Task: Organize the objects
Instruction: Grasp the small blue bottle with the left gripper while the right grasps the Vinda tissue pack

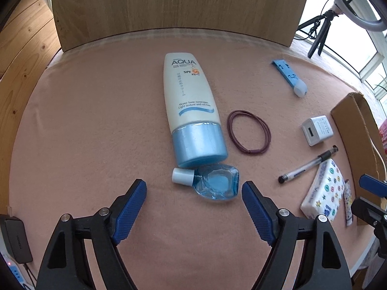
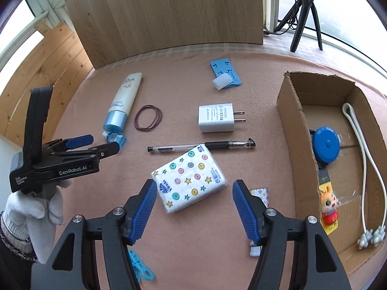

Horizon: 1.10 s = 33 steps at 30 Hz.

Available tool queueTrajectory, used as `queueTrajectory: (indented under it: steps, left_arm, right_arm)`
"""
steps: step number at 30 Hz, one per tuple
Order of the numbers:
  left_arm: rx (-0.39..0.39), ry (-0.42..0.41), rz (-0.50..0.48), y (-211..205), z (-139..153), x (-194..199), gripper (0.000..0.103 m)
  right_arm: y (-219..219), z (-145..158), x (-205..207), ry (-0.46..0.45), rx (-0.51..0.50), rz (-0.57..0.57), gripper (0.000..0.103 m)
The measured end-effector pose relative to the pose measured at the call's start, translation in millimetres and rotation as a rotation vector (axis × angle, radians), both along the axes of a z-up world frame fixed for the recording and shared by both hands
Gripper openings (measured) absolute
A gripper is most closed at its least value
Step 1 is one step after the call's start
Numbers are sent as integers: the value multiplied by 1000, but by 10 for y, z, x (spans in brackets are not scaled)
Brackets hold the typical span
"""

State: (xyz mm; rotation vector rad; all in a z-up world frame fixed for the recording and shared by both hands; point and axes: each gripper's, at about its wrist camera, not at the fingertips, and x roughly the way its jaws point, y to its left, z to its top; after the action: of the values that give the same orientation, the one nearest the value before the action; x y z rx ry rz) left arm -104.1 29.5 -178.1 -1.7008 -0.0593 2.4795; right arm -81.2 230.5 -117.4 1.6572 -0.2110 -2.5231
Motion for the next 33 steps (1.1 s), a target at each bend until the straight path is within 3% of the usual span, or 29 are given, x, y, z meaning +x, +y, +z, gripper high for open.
queueTrajectory:
  steps: [5,10,15,25,33]
  left_arm:
    - [3,32,2,-10,-24,-35,79]
    - [-7,51,-7,-56,-16,-46,60]
    - [10,52,-25,-119,-5,-37,60]
    - [21,51,-65,-181,5,88,60]
    - [11,57,-86,-150,2,183,60]
  right_arm:
    - [1,-56,-95,-3,13,16,63]
    - [-65,-125,-232,-7,47,66,63]
    - [-92,-274,-377,-33,83,98,65]
    - [-180,-355,-392,-95,13,206,66]
    - [-507,-370,-271,-93,166,369,73]
